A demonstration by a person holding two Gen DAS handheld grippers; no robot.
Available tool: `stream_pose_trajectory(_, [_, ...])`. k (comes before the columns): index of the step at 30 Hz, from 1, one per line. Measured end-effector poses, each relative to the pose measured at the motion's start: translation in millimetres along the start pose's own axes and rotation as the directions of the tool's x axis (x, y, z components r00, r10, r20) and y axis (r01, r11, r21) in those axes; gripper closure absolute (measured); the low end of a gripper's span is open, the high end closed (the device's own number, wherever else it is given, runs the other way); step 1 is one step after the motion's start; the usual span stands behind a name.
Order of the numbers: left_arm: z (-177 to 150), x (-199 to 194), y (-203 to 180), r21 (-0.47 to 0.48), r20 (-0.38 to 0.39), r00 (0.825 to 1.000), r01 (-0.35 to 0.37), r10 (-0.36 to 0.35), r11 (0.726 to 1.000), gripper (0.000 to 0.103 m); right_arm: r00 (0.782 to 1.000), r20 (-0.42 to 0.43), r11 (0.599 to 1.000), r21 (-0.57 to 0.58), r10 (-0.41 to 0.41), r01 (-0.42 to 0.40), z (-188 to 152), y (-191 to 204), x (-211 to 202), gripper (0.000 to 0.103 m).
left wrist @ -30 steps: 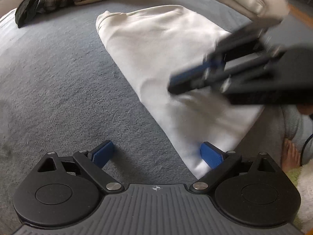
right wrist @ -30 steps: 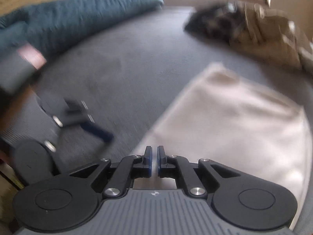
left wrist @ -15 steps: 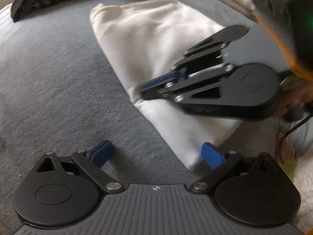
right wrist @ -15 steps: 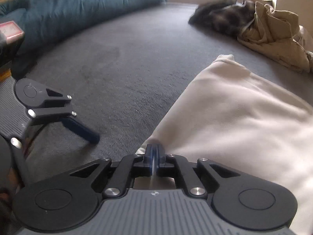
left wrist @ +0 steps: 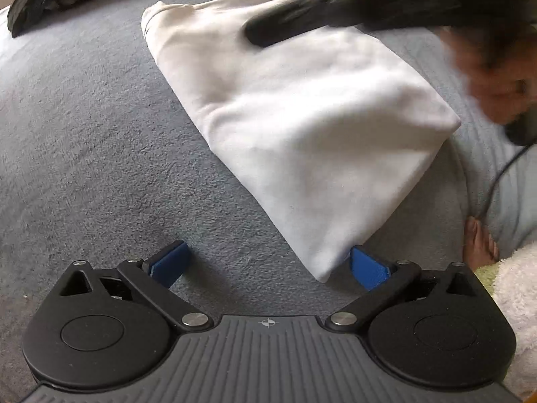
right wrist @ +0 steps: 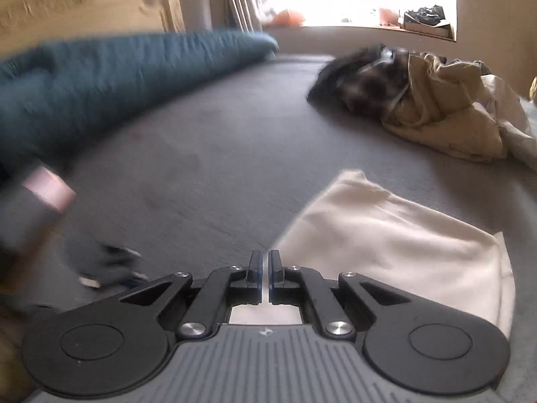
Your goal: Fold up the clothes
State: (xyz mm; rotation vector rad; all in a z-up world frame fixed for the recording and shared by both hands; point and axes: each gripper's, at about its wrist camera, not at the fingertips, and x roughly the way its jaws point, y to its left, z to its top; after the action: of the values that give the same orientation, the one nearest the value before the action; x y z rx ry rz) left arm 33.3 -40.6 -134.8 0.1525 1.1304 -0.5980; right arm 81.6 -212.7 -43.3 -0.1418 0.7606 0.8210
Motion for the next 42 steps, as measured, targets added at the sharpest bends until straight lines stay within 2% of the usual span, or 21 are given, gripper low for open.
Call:
stream_pose_trajectory(2, [2,1,2,-0.009,-0.002,1.000,0.018,-0.018,1.000,0.000,0.998,-0.062,1.000,-0.017,-0.001,0.000,-18,4,1,0.101])
stream_pose_trajectory(3, [4,1,3,-0.014,-0.003,1.000,0.028,-0.028,1.000,0.000,0.992,-0.125,0.999,-0.025,-0.026,0.023,-31,5,14,0.100])
stream_pose_trajectory(4, [4,-1,2,-0.015,-0.001,0.999,0.037,-0.037,0.999,0.000,0.987,-0.153,0.999,-0.013,-0.041,0.040,-39,5,22,0.100])
stream_pose_trajectory(7, [5,-9,-1,-0.015,0.006,0.998,0.067,-0.067,0.998,0.002,0.994,-0.097,0.997,0.054,-0.057,0.062,-54,5,7,0.100])
stream_pose_trajectory(12, [17,-25,3,-0.041,0.089,0.995,0.056,-0.052,0.998,0.001,0.989,0.017,0.985,0.094,-0.149,0.147,-68,6,-44,0.100])
stream_pose_trajectory(14, [23,-18,1,-0.045,0.084,0.995,0.051,-0.047,0.998,0.001,0.974,-0.018,0.969,0.101,-0.226,0.226,-86,2,-55,0.100])
stream_pose_trajectory(17, [28,-8,-1,0.002,0.039,0.999,-0.001,0.001,1.000,0.001,0.937,-0.101,0.927,0.140,-0.336,0.347,-123,-16,-74,0.102])
stream_pose_trajectory(19, [27,-1,-4,0.038,0.002,0.999,-0.041,0.041,0.998,0.001,0.925,-0.099,0.899,0.215,-0.368,0.381,-135,-27,-96,0.100])
stream_pose_trajectory(21, [25,0,-7,0.052,0.000,0.998,-0.058,0.058,0.997,0.001,0.911,-0.081,0.874,0.258,-0.404,0.411,-136,-30,-114,0.100])
stream_pose_trajectory(25, [25,1,-12,0.054,-0.022,0.998,-0.065,0.066,0.996,0.000,0.932,0.017,0.894,0.292,-0.361,0.341,-123,-21,-124,0.100])
stream_pose_trajectory(28, [26,3,-16,0.059,-0.036,0.995,-0.094,0.097,0.994,0.000,0.944,-0.005,0.911,0.262,-0.329,0.318,-120,-19,-102,0.100])
stream_pose_trajectory(36, [23,1,-12,0.025,-0.053,0.993,-0.100,0.101,0.995,0.000,0.920,-0.052,0.855,0.353,-0.388,0.381,-121,-20,-117,0.100])
stream_pose_trajectory(39, [24,3,-11,0.021,-0.060,0.993,-0.099,0.101,0.995,0.000,0.936,-0.011,0.889,0.310,-0.351,0.337,-113,-6,-115,0.100])
stream_pose_trajectory(42, [25,6,-13,0.026,-0.065,0.992,-0.106,0.108,0.994,0.000,0.959,-0.021,0.926,0.255,-0.282,0.278,-113,5,-95,0.100])
